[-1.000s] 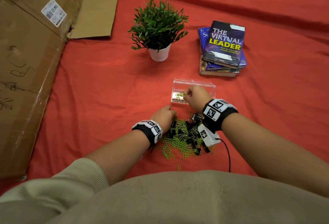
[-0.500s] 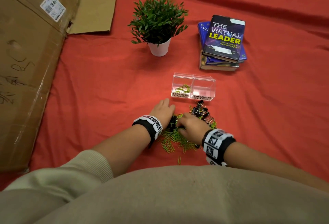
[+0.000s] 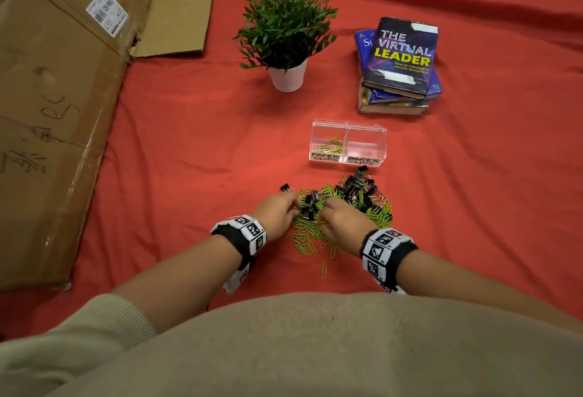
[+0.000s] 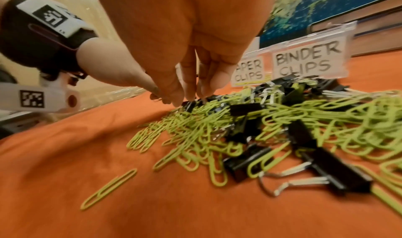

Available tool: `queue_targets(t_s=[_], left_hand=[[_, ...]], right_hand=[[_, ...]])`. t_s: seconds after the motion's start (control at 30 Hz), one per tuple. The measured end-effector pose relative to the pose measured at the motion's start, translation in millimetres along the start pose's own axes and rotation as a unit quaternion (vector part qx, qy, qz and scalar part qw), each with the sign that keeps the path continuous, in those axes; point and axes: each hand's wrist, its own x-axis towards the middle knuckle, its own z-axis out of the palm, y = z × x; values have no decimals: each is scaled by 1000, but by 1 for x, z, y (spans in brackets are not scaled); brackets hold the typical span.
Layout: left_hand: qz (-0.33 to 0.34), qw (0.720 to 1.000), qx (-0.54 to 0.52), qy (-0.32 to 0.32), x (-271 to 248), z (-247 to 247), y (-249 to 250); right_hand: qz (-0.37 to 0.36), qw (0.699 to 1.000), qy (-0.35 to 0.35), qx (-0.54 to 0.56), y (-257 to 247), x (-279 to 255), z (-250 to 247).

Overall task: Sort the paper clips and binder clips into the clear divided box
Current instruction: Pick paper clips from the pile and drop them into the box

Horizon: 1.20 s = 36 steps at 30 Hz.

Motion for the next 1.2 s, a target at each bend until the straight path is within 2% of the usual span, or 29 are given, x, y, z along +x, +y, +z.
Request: queue_targets(t_s=[0.1,0.27,0.43,0.6,0.7,0.8,0.9,1.0,1.07,1.2], left_hand=[[19,999,26,-29,-10,9,1],[40,995,69,-63,-16,21,3],[35,993,105,-39,-17,28,10],[34,990,134,-18,-16,28,11],[46,986,158,-14,-13,25,13],[55,980,187,-22,-10,23,16],[60,975,212,-30,-8,22,19],[72,975,204,-42,-7,18,18],[81,979,184,-43,-7,15,16],[93,984,143,-49,-4,9,15]], right_hand=[[15,999,-37,-33,-11,0,11],[55,996,-37,-64,-13,-3,19],[26,996,-52,-67,-2,-1,25],[12,996,-36,-79,4,3,24],[20,997,-56,-40,5,8,16],[64,995,-63,42,7,10,0],[105,984,-91,114,13,16,-27],[115,976,-114,148,24,26,-58],[126,970,-101,184,32,35,-77],[151,958,-26,244,41,58,-111]])
